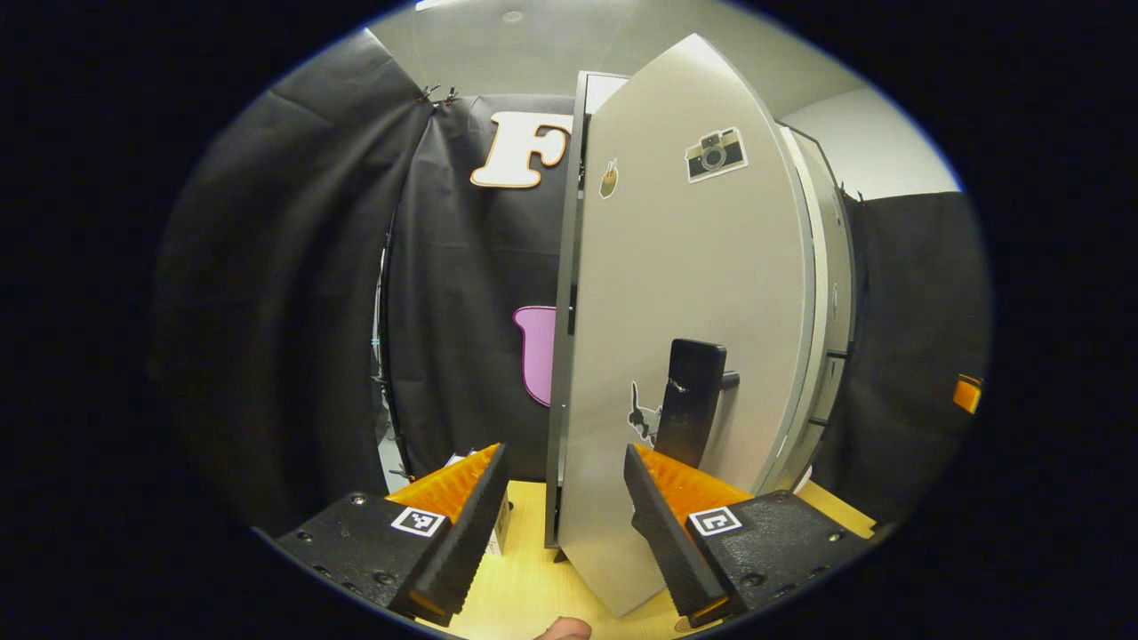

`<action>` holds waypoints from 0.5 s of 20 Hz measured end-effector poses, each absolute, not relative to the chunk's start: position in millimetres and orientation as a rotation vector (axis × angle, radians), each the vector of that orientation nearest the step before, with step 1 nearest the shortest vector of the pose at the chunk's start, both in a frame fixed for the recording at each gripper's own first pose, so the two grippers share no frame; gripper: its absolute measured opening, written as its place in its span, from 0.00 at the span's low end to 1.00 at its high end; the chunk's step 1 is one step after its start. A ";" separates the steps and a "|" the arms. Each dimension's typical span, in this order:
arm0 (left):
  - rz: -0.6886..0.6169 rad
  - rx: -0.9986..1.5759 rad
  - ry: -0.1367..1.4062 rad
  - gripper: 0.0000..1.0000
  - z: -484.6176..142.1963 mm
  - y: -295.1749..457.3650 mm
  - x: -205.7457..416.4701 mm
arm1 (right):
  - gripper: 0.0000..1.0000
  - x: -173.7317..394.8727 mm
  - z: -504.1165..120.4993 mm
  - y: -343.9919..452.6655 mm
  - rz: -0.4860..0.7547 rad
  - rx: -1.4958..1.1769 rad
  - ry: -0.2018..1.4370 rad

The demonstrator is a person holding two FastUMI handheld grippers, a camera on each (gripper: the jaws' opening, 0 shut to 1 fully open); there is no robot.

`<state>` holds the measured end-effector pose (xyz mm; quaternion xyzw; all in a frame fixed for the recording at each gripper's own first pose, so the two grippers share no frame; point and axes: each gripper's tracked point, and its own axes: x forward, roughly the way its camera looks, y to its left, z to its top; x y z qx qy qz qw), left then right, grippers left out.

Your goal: Grasp the bottle in the cabinet with the left hand and place it on the coaster, then close the right door with the right hand and the left door with the left hand.

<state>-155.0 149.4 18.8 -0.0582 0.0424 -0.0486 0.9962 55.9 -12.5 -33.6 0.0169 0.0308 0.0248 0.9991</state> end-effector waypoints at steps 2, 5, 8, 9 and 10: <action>-0.094 -0.101 0.087 0.85 18.4 142.6 -153.3 | 0.92 56.2 -35.4 -9.7 0.059 0.022 0.058; -0.095 -0.088 0.081 0.85 18.8 133.4 -151.3 | 0.92 54.3 -34.0 -8.4 0.066 0.008 0.040; -0.100 -0.105 0.085 0.85 19.2 123.8 -149.2 | 0.92 50.1 -37.9 -8.9 0.076 -0.009 0.035; -0.102 -0.110 0.088 0.85 18.6 120.6 -147.6 | 0.92 49.7 -39.5 -11.2 0.069 -0.013 0.039; -0.103 -0.113 0.087 0.85 19.5 117.4 -146.6 | 0.92 48.6 -42.5 -15.0 0.061 -0.013 0.046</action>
